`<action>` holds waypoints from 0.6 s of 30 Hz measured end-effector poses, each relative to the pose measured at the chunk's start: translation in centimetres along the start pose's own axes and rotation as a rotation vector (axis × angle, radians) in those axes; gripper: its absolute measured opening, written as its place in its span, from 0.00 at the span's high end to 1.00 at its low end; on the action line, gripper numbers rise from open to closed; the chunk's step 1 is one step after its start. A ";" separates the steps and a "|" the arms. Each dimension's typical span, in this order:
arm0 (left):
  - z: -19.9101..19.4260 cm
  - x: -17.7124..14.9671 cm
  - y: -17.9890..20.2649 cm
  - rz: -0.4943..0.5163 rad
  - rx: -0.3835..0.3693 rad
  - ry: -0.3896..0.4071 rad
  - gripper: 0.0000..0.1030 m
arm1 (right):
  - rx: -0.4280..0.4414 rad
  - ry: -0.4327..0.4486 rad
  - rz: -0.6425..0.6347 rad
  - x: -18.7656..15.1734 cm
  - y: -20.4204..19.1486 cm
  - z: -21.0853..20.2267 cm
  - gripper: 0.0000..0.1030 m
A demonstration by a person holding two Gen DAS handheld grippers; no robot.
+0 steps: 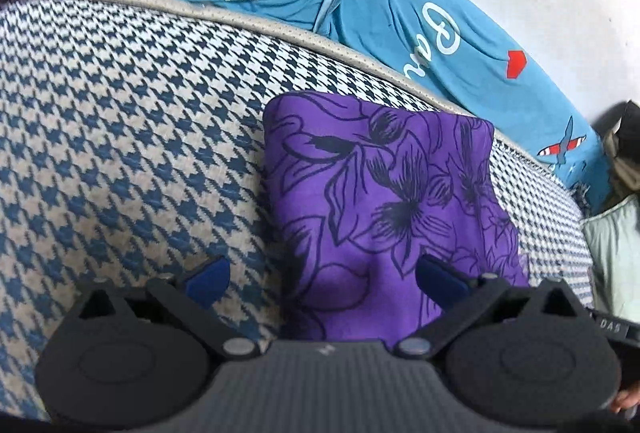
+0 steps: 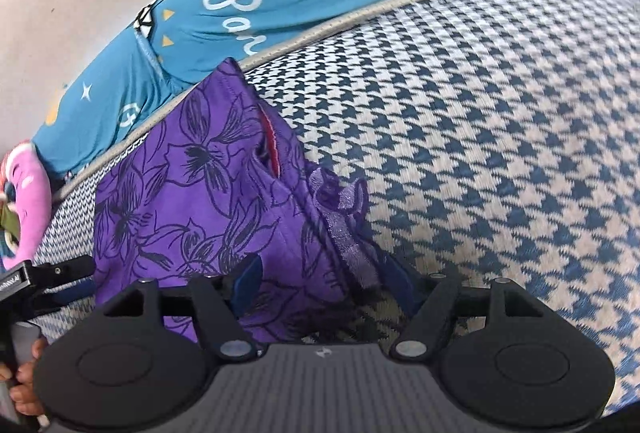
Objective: Fold clothes
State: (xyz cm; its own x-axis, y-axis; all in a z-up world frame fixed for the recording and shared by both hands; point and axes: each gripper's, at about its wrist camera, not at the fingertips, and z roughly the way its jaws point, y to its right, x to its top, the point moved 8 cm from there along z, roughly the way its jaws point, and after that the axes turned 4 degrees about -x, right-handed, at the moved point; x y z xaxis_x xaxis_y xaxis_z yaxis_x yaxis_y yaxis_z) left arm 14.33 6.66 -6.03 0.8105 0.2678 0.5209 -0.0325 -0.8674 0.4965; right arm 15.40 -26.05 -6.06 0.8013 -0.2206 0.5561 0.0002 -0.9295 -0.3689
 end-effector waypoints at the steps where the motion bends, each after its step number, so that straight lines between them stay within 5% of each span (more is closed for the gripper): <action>1: 0.3 0.1 0.0 -0.006 -0.007 -0.007 0.00 | 0.003 -0.006 0.014 0.0 0.1 0.1 0.33; 6: 1.7 0.4 -0.3 -0.038 -0.015 -0.031 0.00 | 0.010 -0.001 0.035 -0.1 -0.1 0.7 0.24; 14: 3.1 0.8 0.3 -0.014 -0.008 -0.040 0.00 | -0.003 0.010 -0.040 -0.1 -1.3 1.6 0.22; 18: 3.8 0.9 1.0 0.011 0.002 -0.039 0.00 | 0.007 0.019 -0.077 -0.1 -2.4 2.2 0.33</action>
State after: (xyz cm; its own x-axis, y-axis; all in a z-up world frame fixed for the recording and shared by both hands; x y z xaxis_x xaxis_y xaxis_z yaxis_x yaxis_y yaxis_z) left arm 17.21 4.41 -7.70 0.8322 0.2422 0.4988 -0.0399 -0.8711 0.4895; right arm 16.65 -23.15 -6.87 0.7875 -0.1535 0.5969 0.0663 -0.9418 -0.3297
